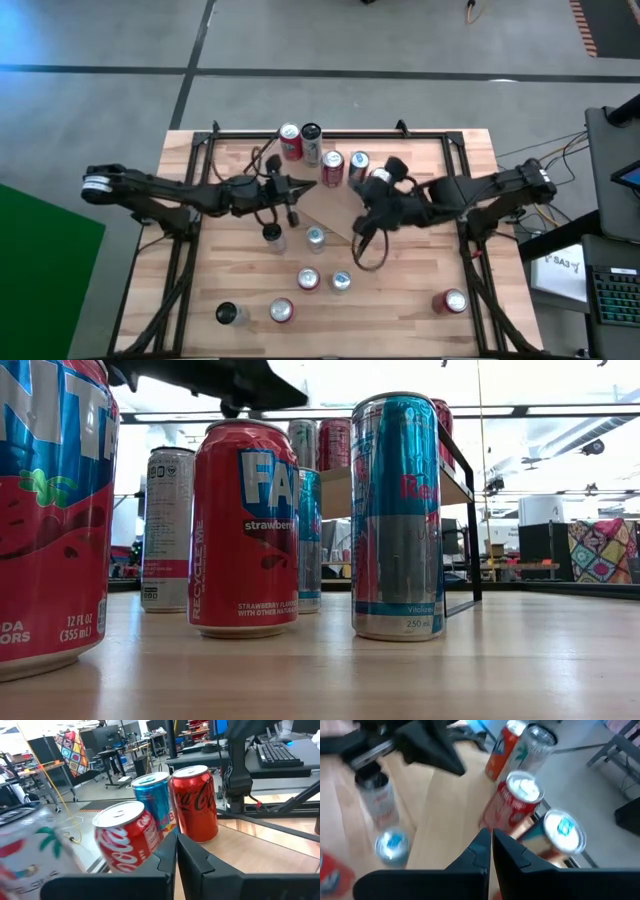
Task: Place canned beverage on shelf
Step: Put the red/white soda can on the shelf
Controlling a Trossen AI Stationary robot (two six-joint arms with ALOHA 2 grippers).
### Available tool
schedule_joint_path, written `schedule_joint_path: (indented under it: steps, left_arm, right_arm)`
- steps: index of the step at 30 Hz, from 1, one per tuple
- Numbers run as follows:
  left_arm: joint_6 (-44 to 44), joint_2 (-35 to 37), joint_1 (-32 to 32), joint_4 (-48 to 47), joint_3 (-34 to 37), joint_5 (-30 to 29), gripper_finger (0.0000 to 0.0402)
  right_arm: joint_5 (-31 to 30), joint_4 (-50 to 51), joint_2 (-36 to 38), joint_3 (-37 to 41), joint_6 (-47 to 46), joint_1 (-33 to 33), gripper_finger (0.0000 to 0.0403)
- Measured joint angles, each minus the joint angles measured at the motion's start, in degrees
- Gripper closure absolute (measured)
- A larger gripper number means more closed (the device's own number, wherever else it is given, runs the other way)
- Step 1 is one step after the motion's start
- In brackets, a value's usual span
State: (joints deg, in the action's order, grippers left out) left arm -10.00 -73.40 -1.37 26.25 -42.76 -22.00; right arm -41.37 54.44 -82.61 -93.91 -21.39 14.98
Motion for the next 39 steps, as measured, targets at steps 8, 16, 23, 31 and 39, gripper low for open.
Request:
schedule_joint_path:
  steps: [8,16,23,31,39]
  left_arm:
    - [-0.75,10.56,-0.04,-1.02,5.84,0.00,0.0402]
    - [-5.41,18.45,0.22,-0.89,9.74,-0.17,0.0402]
    - [-11.78,20.81,2.53,-0.93,10.78,-4.39,0.0402]
    - [-16.35,21.17,5.06,-1.18,10.79,-4.55,0.0402]
    - [-17.98,21.39,6.04,-1.20,13.12,-4.51,0.0402]
  right_arm:
    - [10.98,-11.22,-1.18,0.00,5.39,-12.38,0.0394]
    - [20.78,-21.26,-2.94,0.00,10.03,-22.21,0.0394]
    - [23.86,-23.85,-5.67,-0.02,14.29,-25.39,0.0394]
    - [32.18,-23.73,-6.73,-0.02,10.73,-25.18,0.0394]
    - [32.86,-19.29,-6.80,-0.02,1.45,-23.87,0.0394]
